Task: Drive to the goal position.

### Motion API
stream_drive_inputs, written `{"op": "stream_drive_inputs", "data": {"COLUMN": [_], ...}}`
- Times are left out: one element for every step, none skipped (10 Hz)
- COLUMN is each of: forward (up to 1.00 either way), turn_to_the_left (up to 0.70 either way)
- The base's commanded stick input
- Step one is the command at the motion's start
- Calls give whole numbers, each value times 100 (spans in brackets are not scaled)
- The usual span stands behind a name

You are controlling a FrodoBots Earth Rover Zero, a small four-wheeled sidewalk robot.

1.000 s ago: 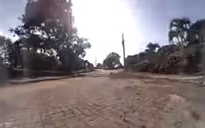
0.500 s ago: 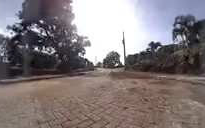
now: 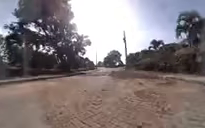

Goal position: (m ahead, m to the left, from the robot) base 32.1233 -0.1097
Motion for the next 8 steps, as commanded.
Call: {"op": "stream_drive_inputs", "data": {"forward": [100,100,100,100,100,100,100,100], "turn_to_the_left": [0,0,0,0,0,0,0,0]}}
